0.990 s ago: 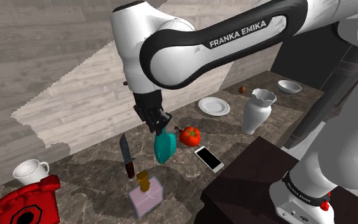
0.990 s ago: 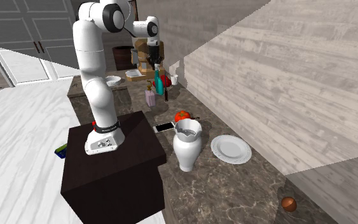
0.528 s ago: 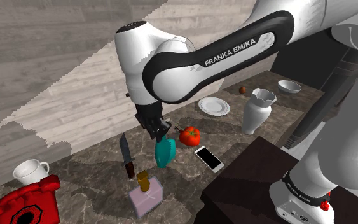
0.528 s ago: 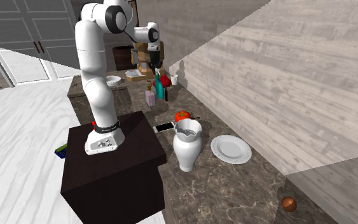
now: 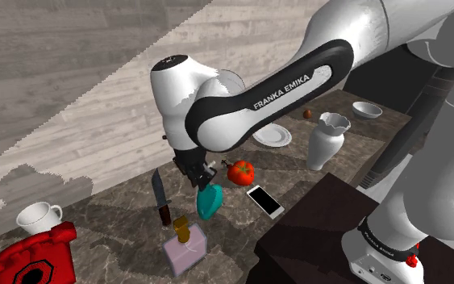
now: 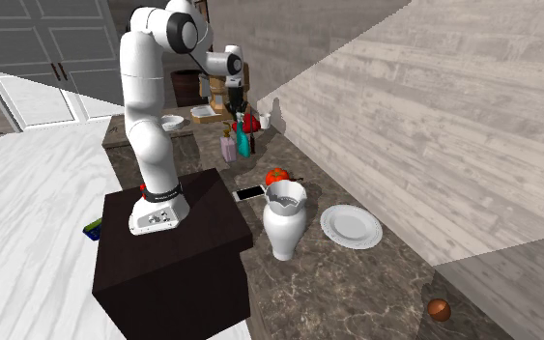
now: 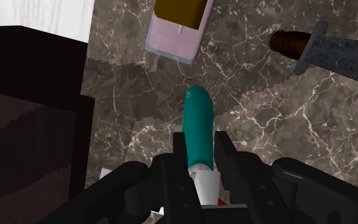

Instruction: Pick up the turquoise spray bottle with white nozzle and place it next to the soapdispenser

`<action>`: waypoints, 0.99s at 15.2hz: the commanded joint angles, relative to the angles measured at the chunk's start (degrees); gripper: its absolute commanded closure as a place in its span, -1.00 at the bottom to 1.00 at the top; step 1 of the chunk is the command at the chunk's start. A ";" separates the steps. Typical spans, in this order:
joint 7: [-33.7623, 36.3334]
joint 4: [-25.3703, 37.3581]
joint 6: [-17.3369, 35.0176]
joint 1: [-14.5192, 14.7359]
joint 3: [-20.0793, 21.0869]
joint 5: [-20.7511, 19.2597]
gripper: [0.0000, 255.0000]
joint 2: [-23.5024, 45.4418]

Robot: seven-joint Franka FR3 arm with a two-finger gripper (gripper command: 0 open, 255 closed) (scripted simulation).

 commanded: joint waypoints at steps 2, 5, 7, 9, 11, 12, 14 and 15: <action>0.57 -1.10 1.99 0.17 -0.20 -0.78 1.00 1.05; 1.26 -1.96 3.96 0.41 -0.48 -1.75 1.00 2.42; 1.75 -2.46 5.26 0.60 -0.70 -2.44 1.00 3.38; 2.26 -2.92 6.54 0.80 -0.95 -3.16 1.00 4.38; 2.72 -3.28 7.66 1.00 -1.21 -3.83 1.00 5.29; 2.72 -3.28 7.66 1.01 -1.21 -3.82 1.00 5.29; 2.72 -3.28 7.66 1.01 -1.21 -3.83 1.00 5.29; 2.72 -3.28 7.66 1.01 -1.21 -3.83 1.00 5.29</action>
